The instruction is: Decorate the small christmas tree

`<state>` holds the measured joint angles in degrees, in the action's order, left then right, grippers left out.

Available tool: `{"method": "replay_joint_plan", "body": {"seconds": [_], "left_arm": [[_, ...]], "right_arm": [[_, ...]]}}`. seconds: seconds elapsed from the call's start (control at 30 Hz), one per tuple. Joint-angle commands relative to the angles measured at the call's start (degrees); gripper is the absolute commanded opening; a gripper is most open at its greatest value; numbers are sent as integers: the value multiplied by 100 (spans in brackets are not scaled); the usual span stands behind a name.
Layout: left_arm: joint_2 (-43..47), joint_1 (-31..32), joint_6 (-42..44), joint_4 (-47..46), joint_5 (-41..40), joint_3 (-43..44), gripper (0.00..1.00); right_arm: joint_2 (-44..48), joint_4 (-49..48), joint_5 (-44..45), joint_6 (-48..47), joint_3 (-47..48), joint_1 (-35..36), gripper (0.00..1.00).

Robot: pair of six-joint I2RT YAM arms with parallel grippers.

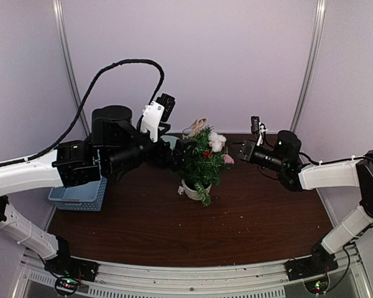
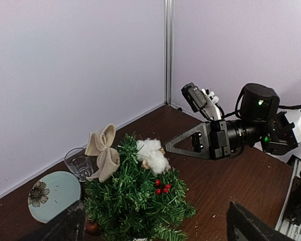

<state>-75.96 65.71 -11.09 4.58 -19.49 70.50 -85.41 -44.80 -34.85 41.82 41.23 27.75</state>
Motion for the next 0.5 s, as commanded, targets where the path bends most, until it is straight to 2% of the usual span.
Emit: {"method": "replay_joint_plan", "body": {"seconds": [0.0, 0.47], "left_arm": [[-42, -33, 124, -124, -106, 36, 98], [-118, -32, 195, -1, -166, 182, 98]], "right_arm": [[64, 28, -101, -210, -53, -31, 0], [261, 822, -26, -600, 44, -24, 30]]}}
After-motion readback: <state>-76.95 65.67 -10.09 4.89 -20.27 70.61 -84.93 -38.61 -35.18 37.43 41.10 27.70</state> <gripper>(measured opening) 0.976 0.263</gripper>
